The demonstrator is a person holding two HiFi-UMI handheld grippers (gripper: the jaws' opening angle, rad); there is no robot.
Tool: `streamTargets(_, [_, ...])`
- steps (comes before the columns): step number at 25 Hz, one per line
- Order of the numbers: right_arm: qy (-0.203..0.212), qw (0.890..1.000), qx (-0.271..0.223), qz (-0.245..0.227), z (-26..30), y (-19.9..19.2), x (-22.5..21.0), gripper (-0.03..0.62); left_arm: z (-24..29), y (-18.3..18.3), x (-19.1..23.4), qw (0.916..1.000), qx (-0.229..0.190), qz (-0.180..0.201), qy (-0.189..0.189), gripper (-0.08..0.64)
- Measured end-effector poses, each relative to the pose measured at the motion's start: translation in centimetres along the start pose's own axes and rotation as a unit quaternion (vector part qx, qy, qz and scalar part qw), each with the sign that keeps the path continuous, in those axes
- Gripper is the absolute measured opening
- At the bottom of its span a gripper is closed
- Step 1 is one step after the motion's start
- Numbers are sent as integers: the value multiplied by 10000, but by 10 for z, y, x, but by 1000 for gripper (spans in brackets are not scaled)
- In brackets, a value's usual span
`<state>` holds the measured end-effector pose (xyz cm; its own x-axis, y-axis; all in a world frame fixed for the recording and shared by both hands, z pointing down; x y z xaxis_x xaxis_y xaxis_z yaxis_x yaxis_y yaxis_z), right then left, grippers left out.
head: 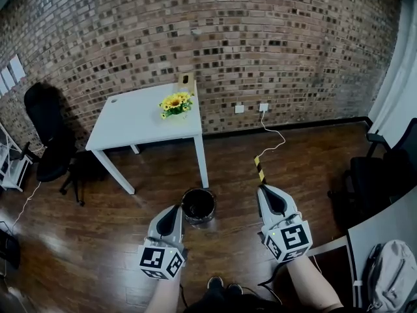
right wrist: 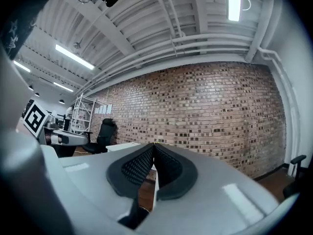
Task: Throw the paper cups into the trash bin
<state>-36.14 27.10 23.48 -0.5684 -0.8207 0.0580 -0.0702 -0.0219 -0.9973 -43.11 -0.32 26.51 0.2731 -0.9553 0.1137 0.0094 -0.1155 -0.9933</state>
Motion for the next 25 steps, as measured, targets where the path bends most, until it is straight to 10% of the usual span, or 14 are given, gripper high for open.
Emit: streamTargets(25, [-358,9993,-56,71,93,-18,-32,8,113,-2,24,9978,-223,-139,-603,5])
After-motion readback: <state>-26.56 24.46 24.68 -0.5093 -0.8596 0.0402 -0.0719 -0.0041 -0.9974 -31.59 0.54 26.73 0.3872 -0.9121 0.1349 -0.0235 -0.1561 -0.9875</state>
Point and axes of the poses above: the fingertips, and each gripper's own axes: z forward along the fingers, x to its left, y out of its top, the point moved 8 cm from there along -z, backward along the fingers
